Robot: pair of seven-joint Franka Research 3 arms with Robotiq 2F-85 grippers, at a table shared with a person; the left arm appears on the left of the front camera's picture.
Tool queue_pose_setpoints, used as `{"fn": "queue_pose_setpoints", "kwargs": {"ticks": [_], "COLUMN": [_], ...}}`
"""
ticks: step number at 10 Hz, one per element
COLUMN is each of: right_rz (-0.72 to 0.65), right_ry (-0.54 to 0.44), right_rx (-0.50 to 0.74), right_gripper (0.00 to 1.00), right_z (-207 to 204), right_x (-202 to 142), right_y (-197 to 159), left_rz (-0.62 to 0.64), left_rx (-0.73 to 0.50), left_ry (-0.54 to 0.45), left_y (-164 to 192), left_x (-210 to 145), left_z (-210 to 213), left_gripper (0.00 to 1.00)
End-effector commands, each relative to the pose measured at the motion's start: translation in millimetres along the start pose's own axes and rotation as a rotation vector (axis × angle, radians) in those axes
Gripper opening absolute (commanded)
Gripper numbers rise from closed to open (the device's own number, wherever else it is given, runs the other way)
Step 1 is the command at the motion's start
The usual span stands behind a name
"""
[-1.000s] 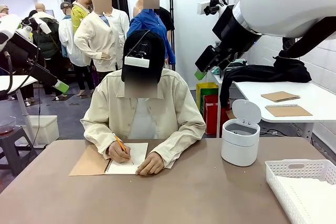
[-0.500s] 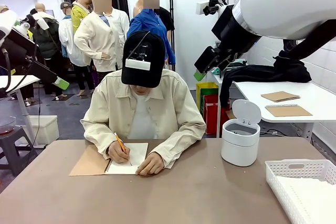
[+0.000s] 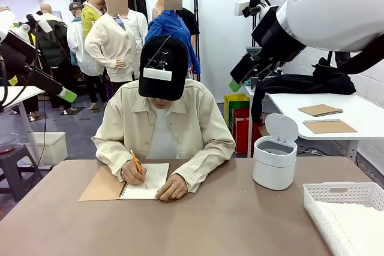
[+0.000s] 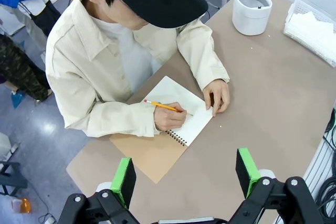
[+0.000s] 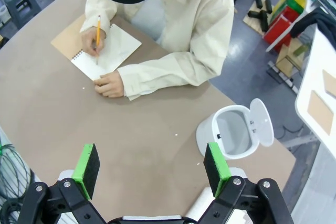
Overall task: Sort the paper based on its condition.
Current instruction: If a person hands you a paper, place it in the Organizing basket , and if it's crumpled, put it in the Trash can.
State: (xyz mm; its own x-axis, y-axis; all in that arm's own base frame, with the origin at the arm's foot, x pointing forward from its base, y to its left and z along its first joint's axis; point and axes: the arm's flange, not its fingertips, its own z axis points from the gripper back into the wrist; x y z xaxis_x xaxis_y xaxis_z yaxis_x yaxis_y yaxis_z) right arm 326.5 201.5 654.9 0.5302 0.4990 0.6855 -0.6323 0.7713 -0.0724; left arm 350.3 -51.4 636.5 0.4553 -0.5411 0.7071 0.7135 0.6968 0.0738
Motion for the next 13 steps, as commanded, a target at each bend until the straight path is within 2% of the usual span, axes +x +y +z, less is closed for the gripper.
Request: {"fn": "queue_pose_setpoints", "kwargs": {"ticks": [1, 13], "right_rz": [-0.018, -0.022], "right_ry": [-0.017, 0.002], "right_rx": [-0.009, 0.002], "right_gripper": [1.0, 1.0], "right_z": [-1.8, 6.3], "right_x": [-5.3, -1.1], "right_y": [2.2, 1.6], "left_rz": [-0.006, 0.001], "left_rx": [0.033, 0.007], "left_ry": [0.01, -0.002], "left_y": [-3.3, 0.5], "left_x": [-4.9, -0.7], "left_z": [1.7, 2.7], "left_gripper": [1.0, 1.0]}}
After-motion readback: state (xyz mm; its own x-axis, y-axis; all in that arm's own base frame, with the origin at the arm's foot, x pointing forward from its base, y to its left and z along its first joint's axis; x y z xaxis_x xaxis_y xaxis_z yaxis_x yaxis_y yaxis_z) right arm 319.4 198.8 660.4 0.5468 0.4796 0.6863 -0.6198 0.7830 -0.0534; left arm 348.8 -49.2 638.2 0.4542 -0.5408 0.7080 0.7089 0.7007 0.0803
